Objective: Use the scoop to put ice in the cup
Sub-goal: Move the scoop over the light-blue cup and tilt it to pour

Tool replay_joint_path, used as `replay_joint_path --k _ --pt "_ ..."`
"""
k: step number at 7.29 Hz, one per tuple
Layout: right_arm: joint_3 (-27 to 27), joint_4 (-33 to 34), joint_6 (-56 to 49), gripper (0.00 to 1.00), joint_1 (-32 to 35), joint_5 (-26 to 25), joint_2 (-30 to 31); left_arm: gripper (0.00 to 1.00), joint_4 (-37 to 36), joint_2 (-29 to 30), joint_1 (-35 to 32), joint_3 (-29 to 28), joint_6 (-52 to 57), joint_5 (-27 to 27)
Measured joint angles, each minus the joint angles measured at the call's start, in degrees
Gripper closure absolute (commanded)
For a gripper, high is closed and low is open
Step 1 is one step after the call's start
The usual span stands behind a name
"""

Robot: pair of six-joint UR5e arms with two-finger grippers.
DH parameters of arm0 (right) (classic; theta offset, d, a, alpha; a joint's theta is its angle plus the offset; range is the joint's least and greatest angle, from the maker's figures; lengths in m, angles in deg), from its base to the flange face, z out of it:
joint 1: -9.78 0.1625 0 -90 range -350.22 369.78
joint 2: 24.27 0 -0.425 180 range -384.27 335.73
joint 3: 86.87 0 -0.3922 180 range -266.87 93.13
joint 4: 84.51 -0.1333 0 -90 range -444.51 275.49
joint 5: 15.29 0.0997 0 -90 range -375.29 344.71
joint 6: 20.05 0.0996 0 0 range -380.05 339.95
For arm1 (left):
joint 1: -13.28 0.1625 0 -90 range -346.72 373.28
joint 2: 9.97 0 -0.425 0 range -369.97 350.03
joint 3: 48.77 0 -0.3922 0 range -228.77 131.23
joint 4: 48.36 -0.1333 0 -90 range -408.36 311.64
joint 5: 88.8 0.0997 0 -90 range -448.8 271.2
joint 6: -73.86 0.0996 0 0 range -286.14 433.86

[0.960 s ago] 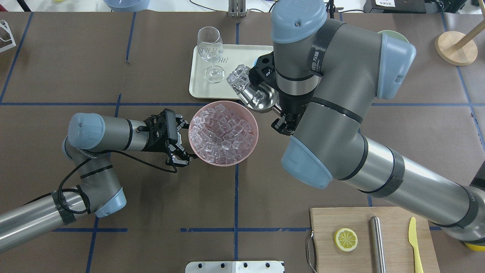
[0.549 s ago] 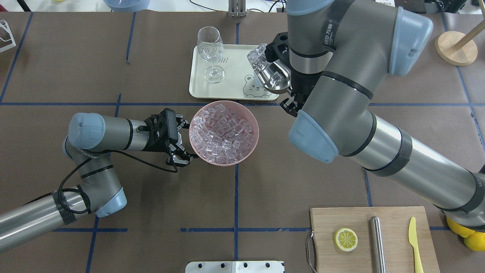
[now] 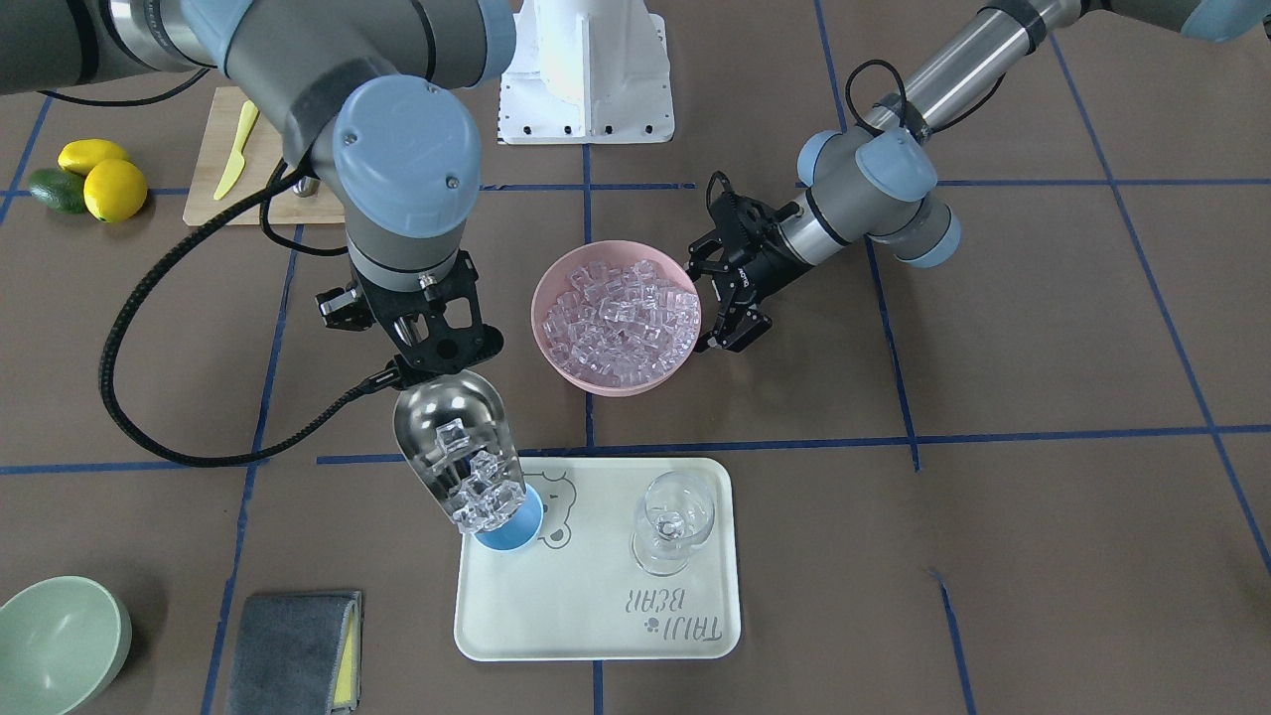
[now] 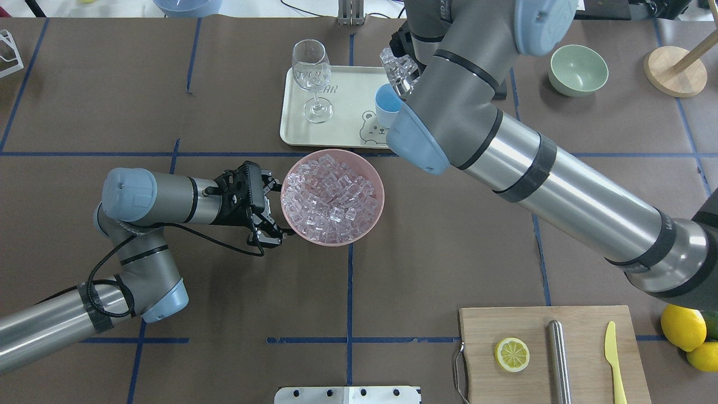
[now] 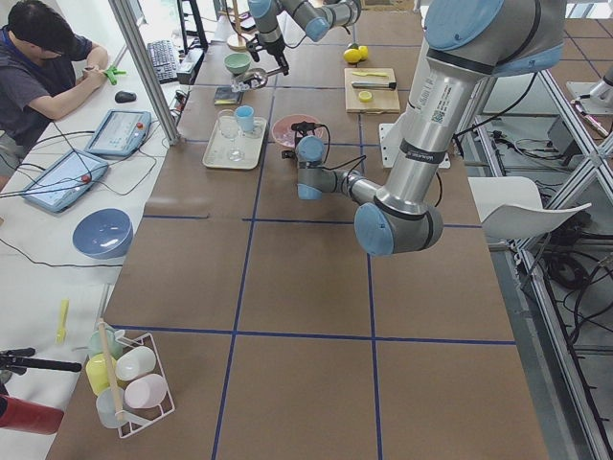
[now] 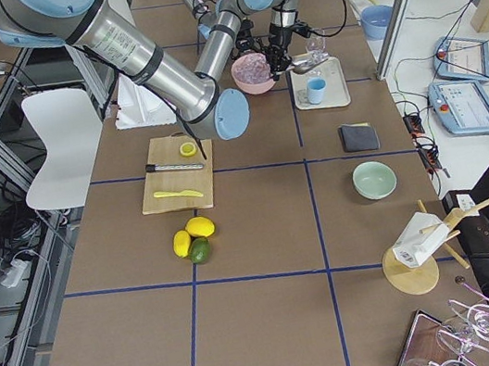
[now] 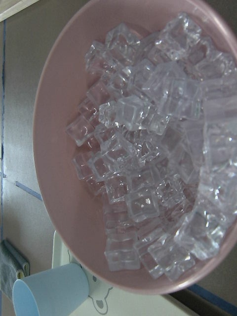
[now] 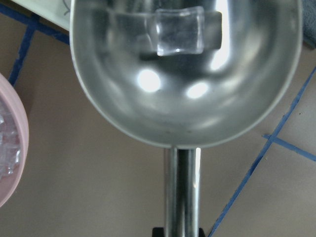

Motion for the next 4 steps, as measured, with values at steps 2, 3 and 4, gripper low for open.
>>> replay_joint_path --k 2,3,4 --pt "-3.94 0.07 -0.75 1.0 -1.17 -3.07 -1.13 0.0 0.0 0.06 0.0 0.0 -0.02 0.0" --pt "-4.48 0.8 -1.97 1.0 -2.08 -4.83 -1.16 0.0 0.0 0.06 0.0 0.0 -0.04 0.0" --pt "-4.51 2.62 -4.51 1.0 -2.78 -6.74 -1.35 0.0 0.0 0.04 0.0 0.01 -0.03 0.0"
